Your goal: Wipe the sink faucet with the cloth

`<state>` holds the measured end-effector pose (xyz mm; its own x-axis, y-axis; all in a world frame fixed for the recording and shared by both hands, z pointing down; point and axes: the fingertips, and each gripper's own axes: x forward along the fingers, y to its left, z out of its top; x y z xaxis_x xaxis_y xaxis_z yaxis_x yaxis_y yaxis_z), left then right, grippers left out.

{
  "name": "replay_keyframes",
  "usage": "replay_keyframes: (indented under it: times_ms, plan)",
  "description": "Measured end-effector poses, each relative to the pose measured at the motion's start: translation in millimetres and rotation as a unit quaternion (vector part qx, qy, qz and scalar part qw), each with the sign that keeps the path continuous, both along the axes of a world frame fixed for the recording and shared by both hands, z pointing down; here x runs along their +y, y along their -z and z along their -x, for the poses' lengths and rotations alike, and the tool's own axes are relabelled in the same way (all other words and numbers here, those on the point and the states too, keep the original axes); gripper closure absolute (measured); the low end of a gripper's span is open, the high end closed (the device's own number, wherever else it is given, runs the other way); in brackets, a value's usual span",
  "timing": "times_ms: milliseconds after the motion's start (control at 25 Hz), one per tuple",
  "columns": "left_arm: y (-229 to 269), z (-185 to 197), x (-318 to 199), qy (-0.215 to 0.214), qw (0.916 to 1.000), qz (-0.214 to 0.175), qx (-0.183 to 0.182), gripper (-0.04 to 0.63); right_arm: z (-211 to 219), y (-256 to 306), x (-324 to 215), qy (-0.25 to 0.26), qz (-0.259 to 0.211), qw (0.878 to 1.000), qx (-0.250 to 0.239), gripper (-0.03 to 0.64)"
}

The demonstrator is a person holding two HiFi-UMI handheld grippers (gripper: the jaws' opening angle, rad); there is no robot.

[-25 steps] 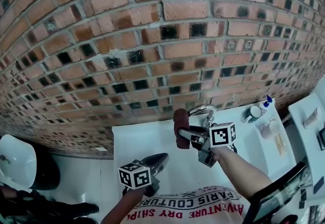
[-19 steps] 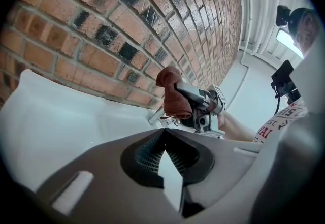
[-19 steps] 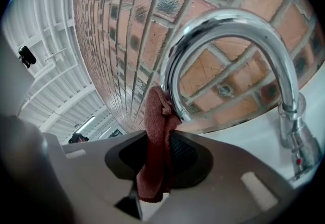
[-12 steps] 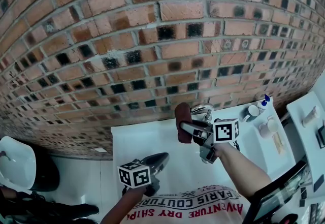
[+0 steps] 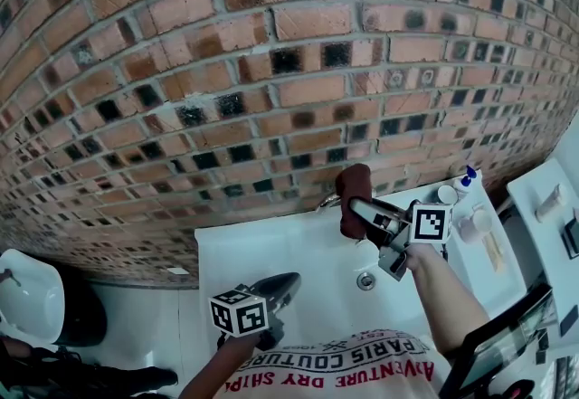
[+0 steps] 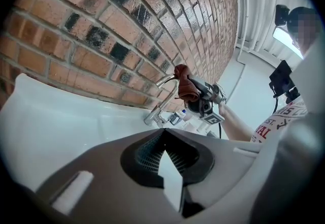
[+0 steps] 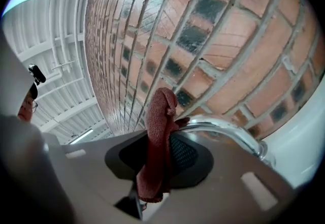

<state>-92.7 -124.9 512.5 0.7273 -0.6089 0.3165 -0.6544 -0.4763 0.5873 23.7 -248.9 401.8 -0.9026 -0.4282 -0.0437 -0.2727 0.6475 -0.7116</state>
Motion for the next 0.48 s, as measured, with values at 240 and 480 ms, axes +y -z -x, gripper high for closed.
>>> replay_keyframes:
  times_ms: [240, 480]
  plan:
    - [-3.4, -1.2, 1.4, -0.003, 1.0000, 0.003, -0.003, 0.591, -35.0, -8.9, -14.2, -0.035, 0.007, 0.999, -0.001, 0.522]
    - [-7.3, -3.0, 2.3, -0.006, 0.9999, 0.008, -0.004, 0.591, -63.6, -41.0, -26.9, -0.079, 0.039, 0.996, -0.001, 0.522]
